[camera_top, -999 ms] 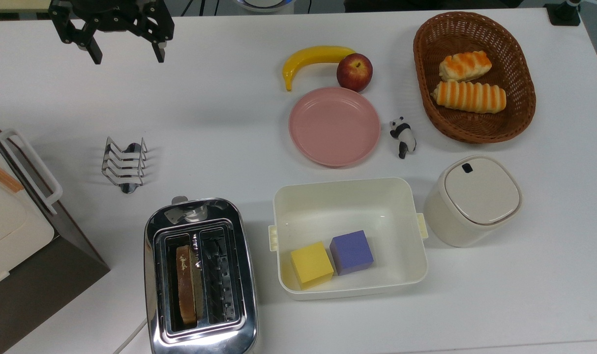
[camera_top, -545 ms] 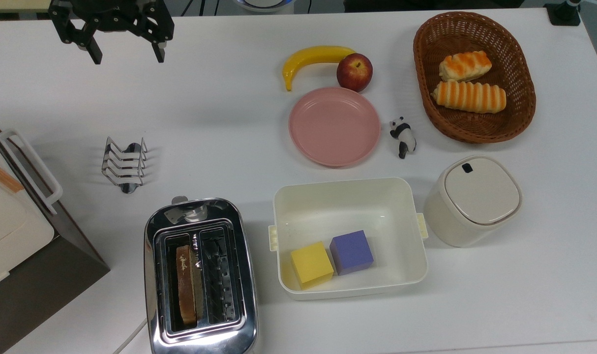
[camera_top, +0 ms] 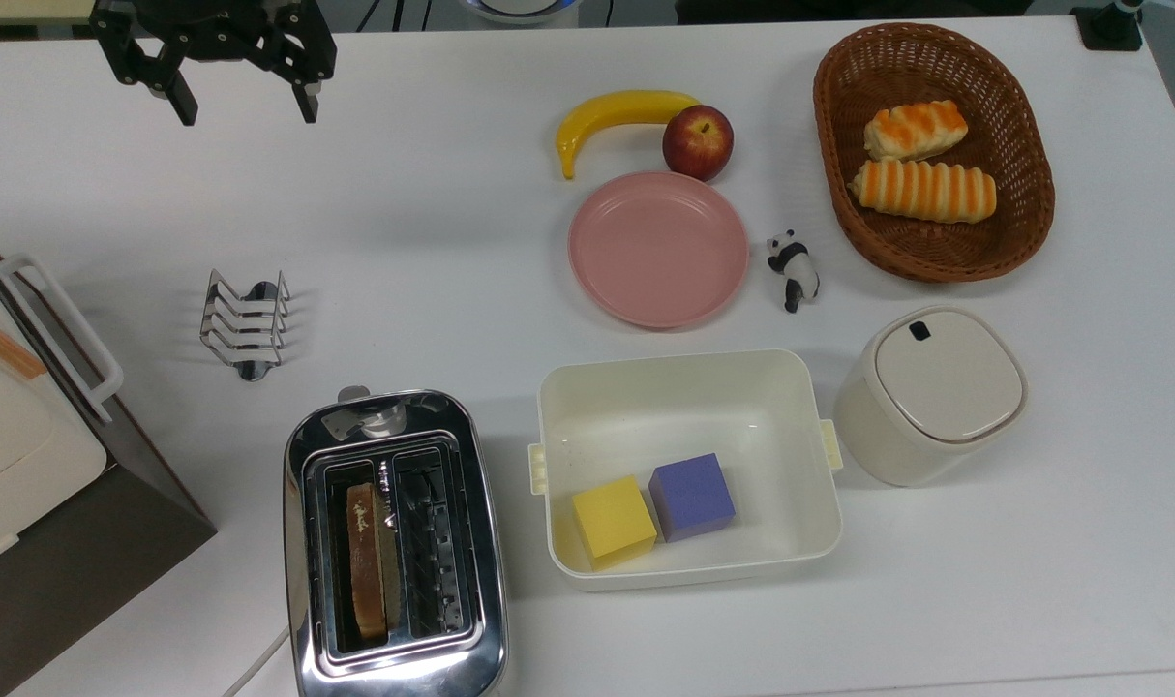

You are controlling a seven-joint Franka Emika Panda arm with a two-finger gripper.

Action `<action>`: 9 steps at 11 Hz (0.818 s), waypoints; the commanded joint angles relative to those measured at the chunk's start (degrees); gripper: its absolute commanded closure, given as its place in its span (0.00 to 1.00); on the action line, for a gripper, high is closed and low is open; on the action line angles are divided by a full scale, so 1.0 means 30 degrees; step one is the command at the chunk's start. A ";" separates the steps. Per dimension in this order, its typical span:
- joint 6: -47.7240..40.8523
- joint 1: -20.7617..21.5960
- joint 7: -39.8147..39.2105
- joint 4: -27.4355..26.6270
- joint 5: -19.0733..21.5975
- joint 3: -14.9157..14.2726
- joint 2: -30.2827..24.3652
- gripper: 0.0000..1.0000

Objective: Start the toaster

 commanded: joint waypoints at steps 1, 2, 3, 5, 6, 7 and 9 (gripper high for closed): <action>-0.0550 0.0155 0.0020 -0.0608 -0.0357 -0.0179 -0.0693 0.11; -0.0550 0.0126 -0.0009 -0.0608 -0.0240 -0.0179 -0.0693 0.25; -0.0550 0.0126 -0.0039 -0.0608 -0.0181 -0.0179 -0.0664 0.37; -0.0521 0.0155 -0.0010 -0.0608 -0.0180 -0.0179 -0.0606 0.73; -0.0520 0.0155 -0.0010 -0.0608 -0.0151 -0.0179 -0.0576 0.89; -0.0346 0.0155 0.0077 -0.0608 -0.0122 -0.0179 -0.0547 1.00; -0.0257 0.0126 0.0020 -0.0579 -0.0093 -0.0179 -0.0430 1.00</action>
